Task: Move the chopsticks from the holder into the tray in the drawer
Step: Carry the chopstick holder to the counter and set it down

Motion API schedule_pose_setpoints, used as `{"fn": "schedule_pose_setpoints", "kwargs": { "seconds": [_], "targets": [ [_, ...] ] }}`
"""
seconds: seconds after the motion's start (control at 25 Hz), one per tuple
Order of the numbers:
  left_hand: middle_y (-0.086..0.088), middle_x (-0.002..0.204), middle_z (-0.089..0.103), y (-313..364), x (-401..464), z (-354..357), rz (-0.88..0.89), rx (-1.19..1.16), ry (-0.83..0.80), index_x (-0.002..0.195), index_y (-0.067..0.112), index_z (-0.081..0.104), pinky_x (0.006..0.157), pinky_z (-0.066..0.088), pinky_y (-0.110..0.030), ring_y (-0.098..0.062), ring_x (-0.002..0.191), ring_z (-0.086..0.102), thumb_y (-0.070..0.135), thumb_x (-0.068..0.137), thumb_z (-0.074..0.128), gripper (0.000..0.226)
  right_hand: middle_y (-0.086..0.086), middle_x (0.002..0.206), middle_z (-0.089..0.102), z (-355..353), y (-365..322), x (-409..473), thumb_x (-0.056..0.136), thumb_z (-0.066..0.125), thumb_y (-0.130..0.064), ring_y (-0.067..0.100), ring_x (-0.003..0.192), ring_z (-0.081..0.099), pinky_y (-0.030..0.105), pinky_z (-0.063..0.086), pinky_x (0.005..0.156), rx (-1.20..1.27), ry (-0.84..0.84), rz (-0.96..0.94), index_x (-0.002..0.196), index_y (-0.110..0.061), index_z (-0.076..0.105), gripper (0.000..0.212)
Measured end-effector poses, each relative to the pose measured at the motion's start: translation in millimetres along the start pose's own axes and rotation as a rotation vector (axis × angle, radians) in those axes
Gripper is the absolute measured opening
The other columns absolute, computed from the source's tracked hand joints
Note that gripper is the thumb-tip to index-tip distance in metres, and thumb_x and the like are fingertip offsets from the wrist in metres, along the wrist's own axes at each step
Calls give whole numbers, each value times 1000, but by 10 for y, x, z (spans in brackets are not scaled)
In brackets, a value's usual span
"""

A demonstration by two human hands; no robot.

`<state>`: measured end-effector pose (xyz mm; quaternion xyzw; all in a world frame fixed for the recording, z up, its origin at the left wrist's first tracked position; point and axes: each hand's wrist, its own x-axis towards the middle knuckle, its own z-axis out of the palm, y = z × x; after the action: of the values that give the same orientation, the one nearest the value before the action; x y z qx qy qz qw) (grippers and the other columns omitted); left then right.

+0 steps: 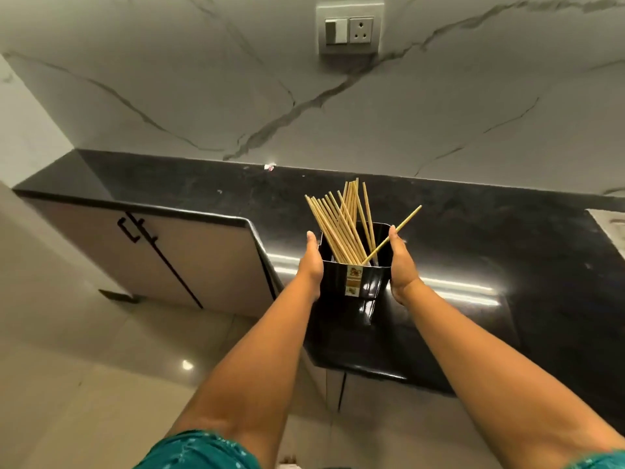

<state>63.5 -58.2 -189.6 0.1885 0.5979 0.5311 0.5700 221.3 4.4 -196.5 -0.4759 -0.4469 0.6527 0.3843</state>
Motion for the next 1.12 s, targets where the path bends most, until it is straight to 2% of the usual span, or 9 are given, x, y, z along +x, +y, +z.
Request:
{"fn": "schedule_pose_setpoints", "kwargs": {
  "seconds": [0.12,0.24,0.36,0.44,0.56,0.64,0.76,0.96,1.12],
  "targets": [
    [-7,141,48,-78,-244,-193,11,-21,72,140,17,44,104,38,-42,-28,128,46,62,94,19,69,11,135,58,150,-8,-106,95,41,-56,24,126,54,46,36,113,21,-120,19,135,-15,52,58],
    [-5,141,49,-70,-664,-564,77,-69,157,141,20,42,86,44,-31,-23,126,47,57,96,23,61,11,130,62,523,-59,-346,96,42,-54,28,123,57,46,40,109,15,-264,22,133,-14,54,56],
    [-3,147,41,-101,-1220,-1012,177,-64,313,142,21,39,101,32,-31,-20,134,37,52,98,23,57,10,132,62,1017,-63,-733,96,40,-56,26,123,57,42,42,106,-14,-432,25,134,-15,54,58],
    [-4,147,41,-216,-1665,-1336,224,-82,393,141,20,41,107,32,-34,-18,130,42,50,98,23,55,10,125,66,1372,12,-1079,97,39,-54,21,112,65,32,52,91,-18,-539,24,127,-15,59,54],
    [0,141,48,-481,-2544,-1910,257,-132,564,137,24,46,93,44,-28,-9,111,55,50,99,24,51,9,114,71,1955,306,-1780,97,36,-55,19,98,71,25,58,73,-64,-766,60,120,-16,62,52],
    [-2,143,46,-778,-3221,-2322,258,-152,724,137,25,45,107,34,-37,-18,126,46,51,98,25,52,4,116,71,2339,585,-2372,96,32,-59,19,105,69,32,54,84,-160,-914,85,125,-19,59,57],
    [-2,143,47,-1355,-4430,-2837,237,-192,941,135,26,48,111,28,-42,-21,130,41,54,97,25,53,-2,110,74,2878,1046,-3505,97,28,-58,14,102,70,32,47,86,-203,-1151,122,112,-25,68,54],
    [1,142,48,-2397,-6640,-3250,300,-298,1268,130,31,51,107,30,-38,-17,125,43,59,94,25,53,5,117,71,3525,1842,-5679,97,28,-59,22,113,65,46,41,107,-258,-1487,191,122,-20,64,58],
    [-3,140,50,-3334,-8216,-3212,327,-502,1559,129,24,54,101,34,-35,-16,119,47,55,96,28,52,2,122,68,3658,2370,-7501,98,30,-57,21,119,59,47,34,113,-350,-1766,254,122,-24,64,53]
  ]
}}
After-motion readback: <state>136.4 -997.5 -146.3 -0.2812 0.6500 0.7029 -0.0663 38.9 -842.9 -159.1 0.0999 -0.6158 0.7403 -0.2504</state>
